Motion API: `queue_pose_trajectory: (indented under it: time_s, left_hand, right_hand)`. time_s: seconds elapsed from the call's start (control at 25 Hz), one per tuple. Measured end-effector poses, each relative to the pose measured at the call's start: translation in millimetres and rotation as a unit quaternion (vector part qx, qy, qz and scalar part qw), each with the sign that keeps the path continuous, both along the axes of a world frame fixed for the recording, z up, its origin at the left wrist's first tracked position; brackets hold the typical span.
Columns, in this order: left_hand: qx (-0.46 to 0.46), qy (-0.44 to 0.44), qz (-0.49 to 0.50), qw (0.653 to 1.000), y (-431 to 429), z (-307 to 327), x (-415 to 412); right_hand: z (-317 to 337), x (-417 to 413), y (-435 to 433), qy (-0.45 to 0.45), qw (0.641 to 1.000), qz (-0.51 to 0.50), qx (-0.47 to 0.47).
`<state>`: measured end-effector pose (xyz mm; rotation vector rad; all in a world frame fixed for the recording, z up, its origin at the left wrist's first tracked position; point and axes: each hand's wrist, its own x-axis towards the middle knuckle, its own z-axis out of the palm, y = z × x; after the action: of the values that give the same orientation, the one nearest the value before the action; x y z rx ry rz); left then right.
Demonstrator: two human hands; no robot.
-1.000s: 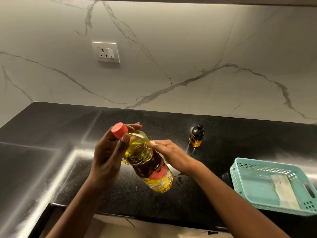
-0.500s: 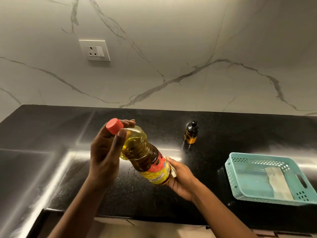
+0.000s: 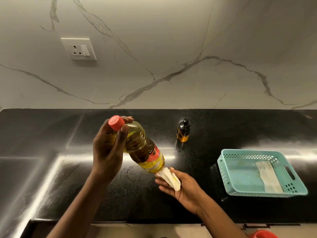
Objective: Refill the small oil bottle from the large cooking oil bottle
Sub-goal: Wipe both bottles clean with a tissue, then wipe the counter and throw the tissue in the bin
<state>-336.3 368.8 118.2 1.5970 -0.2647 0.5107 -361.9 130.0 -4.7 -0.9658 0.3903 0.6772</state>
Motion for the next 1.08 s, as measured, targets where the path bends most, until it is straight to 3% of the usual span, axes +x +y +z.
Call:
queue_pose_trajectory:
  time_s: [0.16,0.28,0.48,0.64,0.72,0.8,0.84,0.88,0.96,1.08]
  left_hand:
    - [0.063,0.008,0.028,0.998,-13.7,-7.8,31.9]
    - [0.103,0.043,0.055,0.992,-26.5,-23.7,69.4]
    - [0.141,0.08,0.082,0.983,-42.9,-48.6,128.5]
    - [0.137,0.101,0.103,0.98,-49.3,-53.3,156.9]
    - [0.123,0.115,0.096,0.981,-51.5,-57.5,164.9]
    - [0.112,0.127,0.093,0.981,-52.2,-61.5,169.2]
    - [0.11,0.13,0.095,0.981,-52.4,-62.9,170.4]
    - [0.112,0.132,0.099,0.98,-52.7,-63.0,170.5]
    - [0.123,0.136,0.104,0.977,-53.3,-61.4,171.3]
    - [0.127,0.148,0.088,0.977,-56.6,-58.7,172.0]
  right_hand:
    - [-15.3,2.0,-23.5,-0.043,0.984,-0.041,-0.167]
    - [-30.9,-4.0,-39.4,-0.049,0.949,-0.05,-0.309]
    - [-41.4,5.9,-68.3,-0.1,0.874,-0.164,-0.446]
    - [-34.8,18.9,-81.1,-0.326,0.724,-0.157,-0.587]
    - [-48.4,16.3,-79.7,-0.442,0.647,0.002,-0.621]
    - [-73.9,3.0,-79.3,-0.474,0.552,0.217,-0.651]
    - [-80.5,-6.2,-79.7,-0.463,0.543,0.274,-0.645]
    - [-84.1,-13.5,-80.9,-0.449,0.557,0.287,-0.637]
    - [-79.9,-18.9,-80.9,-0.434,0.591,0.231,-0.639]
    - [-72.4,-5.0,-72.1,-0.379,0.588,0.217,-0.681]
